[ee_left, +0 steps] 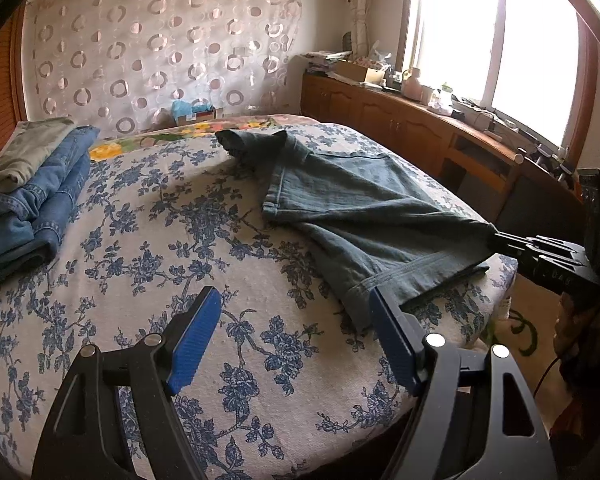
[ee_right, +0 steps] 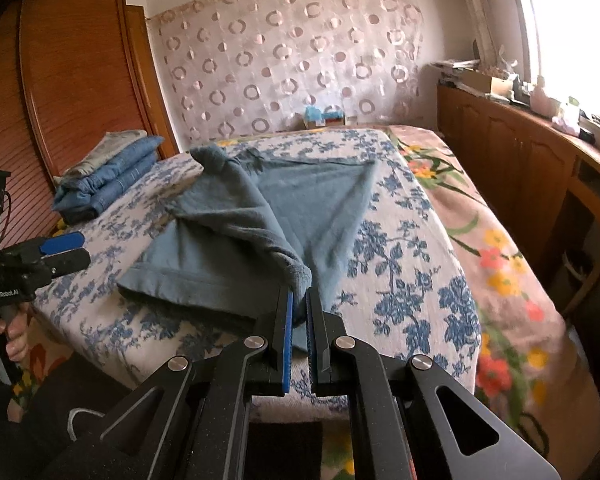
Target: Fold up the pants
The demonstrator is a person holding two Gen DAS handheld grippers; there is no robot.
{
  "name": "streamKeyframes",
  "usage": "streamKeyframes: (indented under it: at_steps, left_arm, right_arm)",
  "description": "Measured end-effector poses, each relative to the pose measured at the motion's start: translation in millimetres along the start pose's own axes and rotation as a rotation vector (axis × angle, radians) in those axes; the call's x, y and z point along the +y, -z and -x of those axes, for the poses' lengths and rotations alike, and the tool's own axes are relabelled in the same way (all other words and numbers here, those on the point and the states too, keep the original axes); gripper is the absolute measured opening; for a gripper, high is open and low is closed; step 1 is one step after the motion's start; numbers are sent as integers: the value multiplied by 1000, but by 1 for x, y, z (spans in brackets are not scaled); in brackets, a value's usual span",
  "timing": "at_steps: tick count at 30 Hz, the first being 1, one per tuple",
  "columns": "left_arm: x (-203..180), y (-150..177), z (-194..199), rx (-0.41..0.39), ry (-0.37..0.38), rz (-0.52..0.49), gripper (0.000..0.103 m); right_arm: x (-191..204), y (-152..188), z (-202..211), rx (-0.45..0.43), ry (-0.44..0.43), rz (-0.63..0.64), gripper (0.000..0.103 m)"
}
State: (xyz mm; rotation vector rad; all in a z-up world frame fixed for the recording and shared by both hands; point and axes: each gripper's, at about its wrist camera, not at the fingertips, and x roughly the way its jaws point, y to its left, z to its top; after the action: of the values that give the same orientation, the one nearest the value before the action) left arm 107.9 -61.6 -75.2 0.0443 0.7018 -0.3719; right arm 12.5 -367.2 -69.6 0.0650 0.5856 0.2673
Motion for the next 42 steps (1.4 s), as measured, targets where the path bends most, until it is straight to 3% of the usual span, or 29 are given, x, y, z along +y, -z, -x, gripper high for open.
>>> streamKeyframes:
  at_steps: [6,14,21,32,42]
  left_arm:
    - [0,0,0,0,1,0,77]
    - [-3,2,1,3,0,4,77]
    - [1,1,2,-5,-2,9,77]
    - [14,-17,5,-34,-21,-7,77]
    - [28,-28,9,-52,-35,-8,77]
  right_arm:
    - [0,-3,10,-13,17,-1,6]
    - [-1,7,4,36,31,6,6]
    - [2,-3,15,8,41,30,29]
    - [19,-27,2,-30,-41,83,33]
    - [49,-61,-43,-12,-192,145,33]
